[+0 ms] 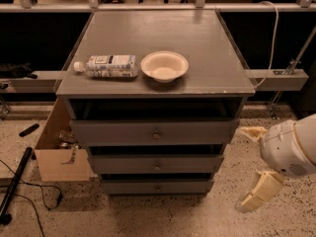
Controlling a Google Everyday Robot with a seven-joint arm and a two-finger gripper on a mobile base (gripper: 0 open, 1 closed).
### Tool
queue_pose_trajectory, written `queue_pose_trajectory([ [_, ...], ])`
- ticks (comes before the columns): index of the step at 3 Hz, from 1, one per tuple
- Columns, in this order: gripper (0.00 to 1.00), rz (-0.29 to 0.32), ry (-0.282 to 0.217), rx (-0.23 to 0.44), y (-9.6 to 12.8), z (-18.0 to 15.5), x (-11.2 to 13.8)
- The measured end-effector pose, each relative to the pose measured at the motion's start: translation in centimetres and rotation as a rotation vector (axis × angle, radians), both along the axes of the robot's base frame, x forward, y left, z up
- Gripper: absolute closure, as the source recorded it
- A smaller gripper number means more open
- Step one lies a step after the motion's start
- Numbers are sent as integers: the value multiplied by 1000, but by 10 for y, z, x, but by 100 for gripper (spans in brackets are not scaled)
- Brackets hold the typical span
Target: Open bottom drawer
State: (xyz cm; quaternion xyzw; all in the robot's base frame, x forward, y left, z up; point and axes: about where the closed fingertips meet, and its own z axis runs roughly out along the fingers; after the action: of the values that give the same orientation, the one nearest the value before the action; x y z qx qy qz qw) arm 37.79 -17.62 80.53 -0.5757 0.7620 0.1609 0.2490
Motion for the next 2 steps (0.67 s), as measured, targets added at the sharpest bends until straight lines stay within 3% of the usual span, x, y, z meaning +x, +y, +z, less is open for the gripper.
queue_pose_trajectory([
  [1,0,12,29,74,16,-22,-6],
  [2,0,4,122,149,39,-84,-13],
])
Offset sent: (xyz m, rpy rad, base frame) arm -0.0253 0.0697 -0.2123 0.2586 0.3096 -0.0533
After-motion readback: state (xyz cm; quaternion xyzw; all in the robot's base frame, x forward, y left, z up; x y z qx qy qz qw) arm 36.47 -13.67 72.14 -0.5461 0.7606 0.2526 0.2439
